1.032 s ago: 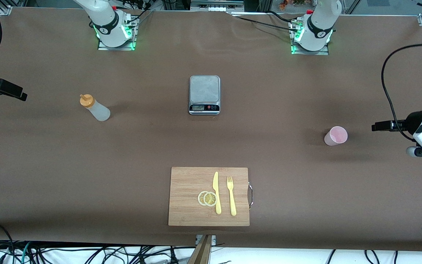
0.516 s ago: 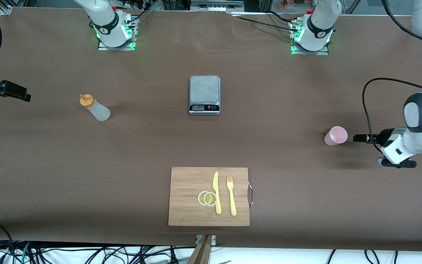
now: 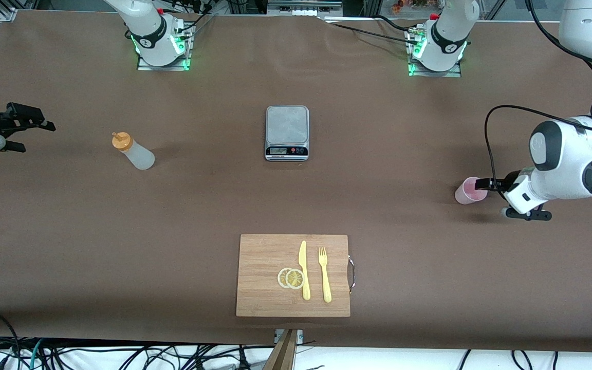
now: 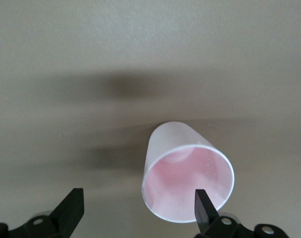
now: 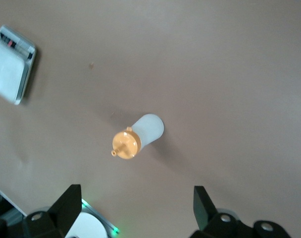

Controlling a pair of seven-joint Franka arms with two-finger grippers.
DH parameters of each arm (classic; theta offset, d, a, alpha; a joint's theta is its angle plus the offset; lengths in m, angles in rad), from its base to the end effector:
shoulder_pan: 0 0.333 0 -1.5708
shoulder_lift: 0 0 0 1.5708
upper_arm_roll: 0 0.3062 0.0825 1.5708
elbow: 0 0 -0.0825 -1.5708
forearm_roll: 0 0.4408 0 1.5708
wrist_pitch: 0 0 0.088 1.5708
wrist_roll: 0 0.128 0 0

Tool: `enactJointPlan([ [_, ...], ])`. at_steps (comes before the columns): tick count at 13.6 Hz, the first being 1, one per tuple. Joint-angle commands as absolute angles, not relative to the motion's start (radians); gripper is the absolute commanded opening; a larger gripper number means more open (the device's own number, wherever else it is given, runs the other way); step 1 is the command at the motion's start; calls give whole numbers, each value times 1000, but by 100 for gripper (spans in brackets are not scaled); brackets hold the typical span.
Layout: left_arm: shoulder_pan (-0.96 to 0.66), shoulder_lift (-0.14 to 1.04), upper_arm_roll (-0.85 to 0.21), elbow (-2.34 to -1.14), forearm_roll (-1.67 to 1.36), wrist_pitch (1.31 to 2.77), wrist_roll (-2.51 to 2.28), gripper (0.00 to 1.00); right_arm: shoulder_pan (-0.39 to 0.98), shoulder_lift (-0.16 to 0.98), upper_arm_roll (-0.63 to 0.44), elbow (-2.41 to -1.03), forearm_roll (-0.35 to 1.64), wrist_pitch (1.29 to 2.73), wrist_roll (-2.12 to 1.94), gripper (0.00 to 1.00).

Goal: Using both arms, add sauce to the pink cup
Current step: 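Reach the left gripper to the pink cup while the right gripper reaches the bottle, then grasp the pink cup with the left gripper while the right gripper grasps the bottle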

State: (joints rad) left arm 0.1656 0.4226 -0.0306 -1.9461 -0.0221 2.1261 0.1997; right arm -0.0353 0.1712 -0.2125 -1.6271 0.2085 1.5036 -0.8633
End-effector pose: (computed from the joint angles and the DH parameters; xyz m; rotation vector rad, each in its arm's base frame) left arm 0.6169 0.0821 0.1752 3.0497 -0.0757 -0.3588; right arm 0.6178 -0.1212 0.4577 -2.7087 -0.8331 0.2219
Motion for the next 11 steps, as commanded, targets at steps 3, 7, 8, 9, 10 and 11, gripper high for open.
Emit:
enactJointPlan([
  [3,160,364,-26,-2046,-12,2206,193,60,-132,158,-212,-1790,345,1551,-1289,100],
  [7,158,380,-26,-2046,-12,2227,193,2,-251,296,-221,-1827,503,1542,-1668,100],
  [8,158,385,-26,-2042,-12,2229,192,0,-270,320,-239,-1857,559,1540,-1759,100],
  [9,158,385,-26,-2036,-12,2227,189,0,-276,351,-244,-1874,592,1540,-1845,100],
  [10,155,380,-26,-2030,-14,2220,173,0,-291,389,-244,-1876,621,1540,-1940,100],
  [11,143,376,-29,-2010,-14,2212,138,0,-296,423,-244,-1876,653,1539,-2027,100],
])
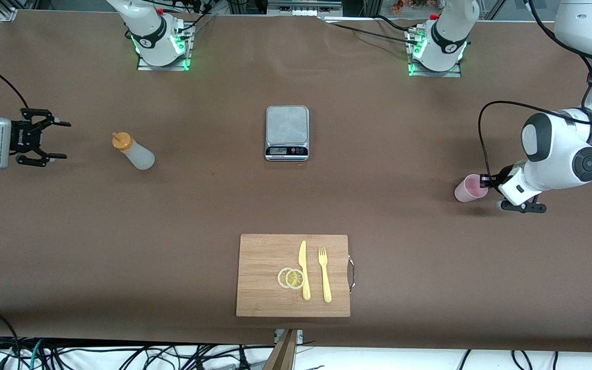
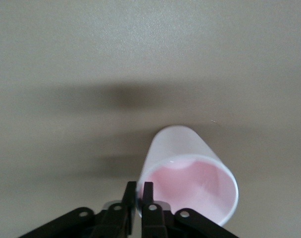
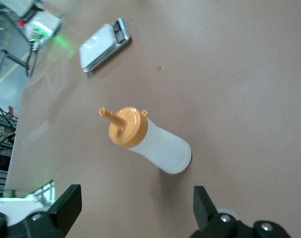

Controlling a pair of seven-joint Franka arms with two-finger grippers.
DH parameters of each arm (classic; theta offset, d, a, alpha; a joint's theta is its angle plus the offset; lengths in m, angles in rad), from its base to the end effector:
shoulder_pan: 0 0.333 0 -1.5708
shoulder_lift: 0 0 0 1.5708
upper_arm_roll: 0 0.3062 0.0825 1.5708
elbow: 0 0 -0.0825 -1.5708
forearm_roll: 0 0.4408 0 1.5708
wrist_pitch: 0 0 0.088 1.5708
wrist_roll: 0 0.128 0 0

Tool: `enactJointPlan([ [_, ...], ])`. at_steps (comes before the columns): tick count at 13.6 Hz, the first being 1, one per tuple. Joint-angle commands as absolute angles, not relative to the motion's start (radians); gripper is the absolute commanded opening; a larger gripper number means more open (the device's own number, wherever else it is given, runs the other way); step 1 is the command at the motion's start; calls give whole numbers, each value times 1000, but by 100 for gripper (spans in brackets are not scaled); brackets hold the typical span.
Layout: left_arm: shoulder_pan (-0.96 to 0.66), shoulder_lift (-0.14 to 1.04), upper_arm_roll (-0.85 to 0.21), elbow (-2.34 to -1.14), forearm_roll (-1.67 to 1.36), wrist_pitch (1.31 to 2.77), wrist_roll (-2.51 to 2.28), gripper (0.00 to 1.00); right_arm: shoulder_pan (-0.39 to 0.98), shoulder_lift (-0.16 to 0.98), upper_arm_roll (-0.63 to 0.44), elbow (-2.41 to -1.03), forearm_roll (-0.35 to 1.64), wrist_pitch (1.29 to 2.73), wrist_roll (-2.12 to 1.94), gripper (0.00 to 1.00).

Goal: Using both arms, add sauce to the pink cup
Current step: 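Grasp the pink cup with the left gripper while the right gripper grasps the bottle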

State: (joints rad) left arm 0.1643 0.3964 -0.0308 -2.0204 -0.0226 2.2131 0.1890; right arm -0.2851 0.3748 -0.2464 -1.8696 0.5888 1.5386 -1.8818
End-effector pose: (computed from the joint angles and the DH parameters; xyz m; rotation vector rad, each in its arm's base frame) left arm 0.6035 0.0794 0.1653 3.0652 -0.0597 -0.3020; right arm 0.5396 -0.2312 0.2398 -1.9677 -1.2589 -0.2602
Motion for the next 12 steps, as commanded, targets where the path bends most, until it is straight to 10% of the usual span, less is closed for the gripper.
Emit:
enactJointPlan([
  [1,120,373,-35,-1987,-14,2180,97,0,-296,458,-244,-1876,681,1536,-2108,100],
  [12,-4,337,-590,-1859,-15,1990,-650,0,-252,698,-239,-1876,867,1442,-2620,100],
])
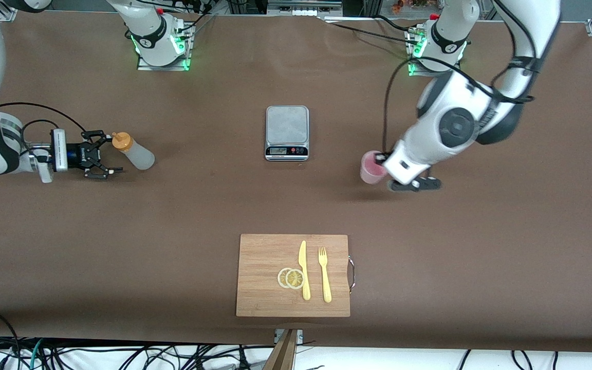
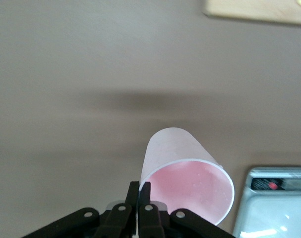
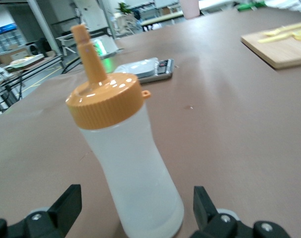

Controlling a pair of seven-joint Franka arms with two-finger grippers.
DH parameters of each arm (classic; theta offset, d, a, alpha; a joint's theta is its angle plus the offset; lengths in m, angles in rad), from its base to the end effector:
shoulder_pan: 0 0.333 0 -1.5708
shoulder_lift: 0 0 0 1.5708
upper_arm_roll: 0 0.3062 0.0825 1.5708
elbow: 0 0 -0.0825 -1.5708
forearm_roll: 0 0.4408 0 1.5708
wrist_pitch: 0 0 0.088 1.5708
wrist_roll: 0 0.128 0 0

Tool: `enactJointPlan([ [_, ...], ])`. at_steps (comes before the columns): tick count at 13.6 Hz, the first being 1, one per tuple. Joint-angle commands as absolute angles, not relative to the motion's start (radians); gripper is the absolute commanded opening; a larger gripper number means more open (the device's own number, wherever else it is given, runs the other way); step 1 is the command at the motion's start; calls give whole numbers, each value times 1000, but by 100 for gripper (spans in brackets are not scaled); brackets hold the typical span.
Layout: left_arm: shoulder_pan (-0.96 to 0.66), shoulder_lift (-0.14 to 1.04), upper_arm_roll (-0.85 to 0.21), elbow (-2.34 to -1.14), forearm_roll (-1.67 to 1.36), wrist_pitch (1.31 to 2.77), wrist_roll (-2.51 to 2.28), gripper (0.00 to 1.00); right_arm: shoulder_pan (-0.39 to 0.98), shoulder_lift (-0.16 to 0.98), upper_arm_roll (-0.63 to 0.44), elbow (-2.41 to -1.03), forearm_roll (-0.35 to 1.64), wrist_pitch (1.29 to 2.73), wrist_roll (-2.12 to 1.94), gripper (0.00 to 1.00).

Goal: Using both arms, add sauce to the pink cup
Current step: 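Grasp the pink cup with the left gripper while the right gripper grasps the bottle, then carry the cup onto the scale with the left gripper while the right gripper lifts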

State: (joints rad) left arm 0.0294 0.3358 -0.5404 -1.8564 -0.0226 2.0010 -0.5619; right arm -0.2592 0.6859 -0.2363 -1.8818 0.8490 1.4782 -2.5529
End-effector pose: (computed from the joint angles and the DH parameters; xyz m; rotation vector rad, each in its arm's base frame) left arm 0.5705 -0.3112 0.2931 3.0299 0.1127 -0.3383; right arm 0.5115 -0.1718 0.0750 -1.4257 -1.4639 -0.6822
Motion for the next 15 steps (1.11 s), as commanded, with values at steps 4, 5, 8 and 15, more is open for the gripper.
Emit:
enactJointPlan([
  [4,-199,373,-617,-1864,-14,2057,-900,0,-233,713,-235,-1870,882,1433,-2655,100],
  [5,-233,388,-617,-1864,-14,2072,-925,0,-230,727,-235,-1868,882,1433,-2657,100],
  [8,-316,443,-618,-1864,-14,2149,-1014,0,-216,745,-232,-1867,896,1433,-2658,100],
  [15,-377,508,-617,-1864,-15,2203,-1060,0,-203,776,-230,-1862,902,1434,-2671,99],
])
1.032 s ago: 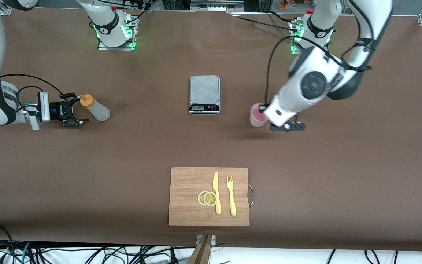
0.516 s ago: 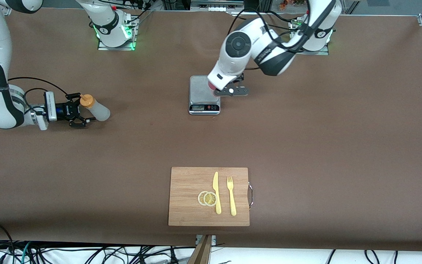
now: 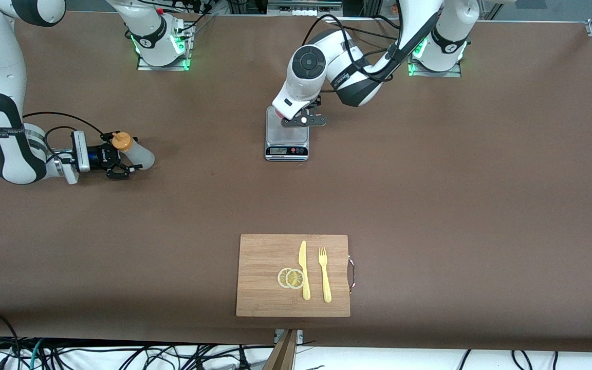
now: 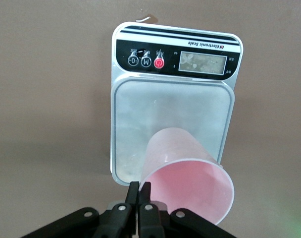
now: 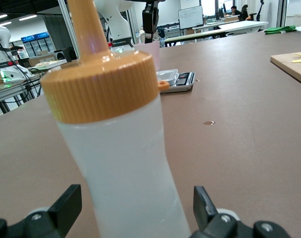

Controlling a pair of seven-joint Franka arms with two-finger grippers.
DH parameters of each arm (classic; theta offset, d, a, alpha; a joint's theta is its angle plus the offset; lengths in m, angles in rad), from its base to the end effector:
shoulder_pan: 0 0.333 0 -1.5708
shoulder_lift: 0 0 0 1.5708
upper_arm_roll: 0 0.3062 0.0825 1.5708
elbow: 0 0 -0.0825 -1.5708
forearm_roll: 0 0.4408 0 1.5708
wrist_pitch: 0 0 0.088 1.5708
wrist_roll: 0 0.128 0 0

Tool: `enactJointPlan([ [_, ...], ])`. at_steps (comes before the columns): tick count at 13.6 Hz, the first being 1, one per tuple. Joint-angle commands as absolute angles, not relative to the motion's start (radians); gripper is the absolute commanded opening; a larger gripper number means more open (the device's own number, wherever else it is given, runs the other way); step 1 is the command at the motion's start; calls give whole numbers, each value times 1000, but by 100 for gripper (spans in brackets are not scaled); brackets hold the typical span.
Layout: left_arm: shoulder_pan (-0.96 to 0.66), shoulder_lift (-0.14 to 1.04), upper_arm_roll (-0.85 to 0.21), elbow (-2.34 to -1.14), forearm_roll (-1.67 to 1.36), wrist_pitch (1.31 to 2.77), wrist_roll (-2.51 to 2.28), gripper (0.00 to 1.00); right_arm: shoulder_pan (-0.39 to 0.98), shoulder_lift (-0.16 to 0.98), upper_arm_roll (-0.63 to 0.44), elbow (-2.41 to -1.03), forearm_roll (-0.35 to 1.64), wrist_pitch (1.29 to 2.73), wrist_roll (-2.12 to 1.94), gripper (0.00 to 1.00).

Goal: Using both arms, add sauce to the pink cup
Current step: 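Carry the cup onto the scale with the left gripper while the right gripper lifts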

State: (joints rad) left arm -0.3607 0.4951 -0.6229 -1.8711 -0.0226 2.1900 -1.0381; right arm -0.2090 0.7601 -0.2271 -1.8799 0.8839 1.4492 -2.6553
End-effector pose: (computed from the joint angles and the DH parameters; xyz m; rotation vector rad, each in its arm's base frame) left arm 0.3721 -0.5477 0.2232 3.0160 0.1727 -0.4588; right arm 0.5034 -0.1317 0.0398 -1.2929 -1.4770 -0.7118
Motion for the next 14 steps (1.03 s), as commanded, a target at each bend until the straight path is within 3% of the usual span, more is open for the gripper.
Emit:
enactJointPlan([
  [1,-377,509,-617,-1864,-15,2209,-1060,0,-202,775,-230,-1861,902,1436,-2665,98],
  [2,-376,514,-617,-1865,-15,2213,-1060,7,-198,776,-229,-1855,902,1436,-2657,87],
  [3,-376,515,-612,-1864,-15,2214,-1060,40,-192,775,-230,-1852,902,1434,-2654,80],
  [4,-373,512,-611,-1862,-15,2214,-1058,52,-189,773,-230,-1850,902,1434,-2652,70],
  [7,-361,494,-611,-1852,-17,2207,-1055,98,-187,773,-229,-1847,902,1434,-2637,54],
  [10,-331,460,-611,-1826,-115,2191,-1029,100,-187,767,-230,-1826,900,1419,-2597,50],
  [14,-276,408,-560,-1663,-161,1955,-911,100,-140,697,-230,-1763,885,1408,-2420,51],
])
